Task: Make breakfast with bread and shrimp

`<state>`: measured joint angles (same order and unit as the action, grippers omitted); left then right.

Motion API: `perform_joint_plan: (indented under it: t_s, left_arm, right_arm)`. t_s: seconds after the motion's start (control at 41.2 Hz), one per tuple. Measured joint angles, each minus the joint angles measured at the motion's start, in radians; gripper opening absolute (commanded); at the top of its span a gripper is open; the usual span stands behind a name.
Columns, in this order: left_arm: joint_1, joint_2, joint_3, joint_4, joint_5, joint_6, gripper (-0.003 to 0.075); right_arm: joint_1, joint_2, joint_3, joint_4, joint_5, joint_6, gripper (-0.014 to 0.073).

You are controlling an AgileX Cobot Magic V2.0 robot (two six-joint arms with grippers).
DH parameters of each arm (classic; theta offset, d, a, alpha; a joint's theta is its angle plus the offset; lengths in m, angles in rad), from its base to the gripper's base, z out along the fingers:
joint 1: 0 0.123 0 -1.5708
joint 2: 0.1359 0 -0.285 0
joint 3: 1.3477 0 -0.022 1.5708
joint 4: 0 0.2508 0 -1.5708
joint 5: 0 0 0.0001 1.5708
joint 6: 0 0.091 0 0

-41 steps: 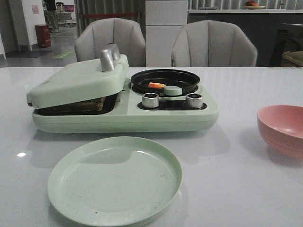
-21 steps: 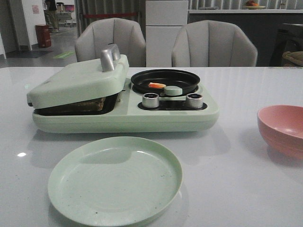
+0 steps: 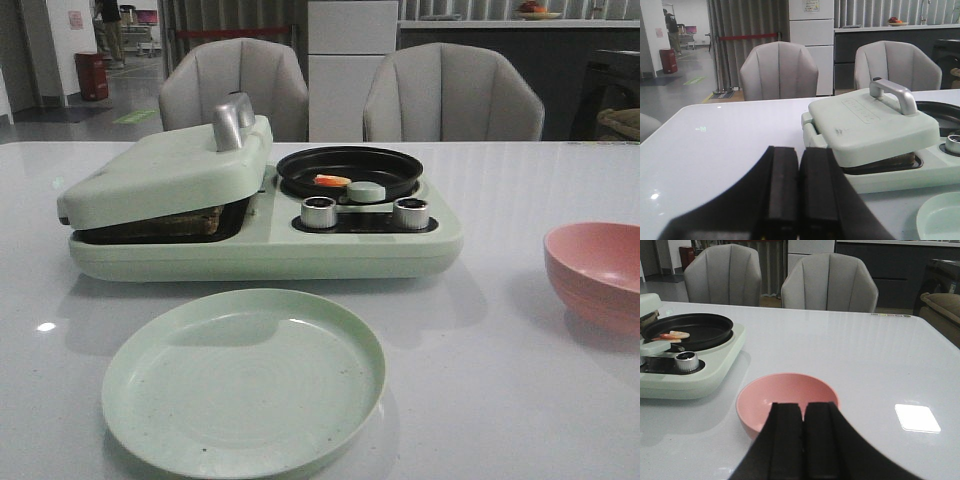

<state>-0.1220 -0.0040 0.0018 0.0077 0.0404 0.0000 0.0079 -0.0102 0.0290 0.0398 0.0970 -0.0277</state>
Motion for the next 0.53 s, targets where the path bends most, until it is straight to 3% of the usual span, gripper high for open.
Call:
perform_joint_plan:
  t_s: [0.535]
  left_arm:
    - [0.0, 0.0, 0.0, 0.0, 0.0, 0.0, 0.0102]
  right_arm:
    - [0.0, 0.0, 0.0, 0.004, 0.025, -0.002, 0.0015]
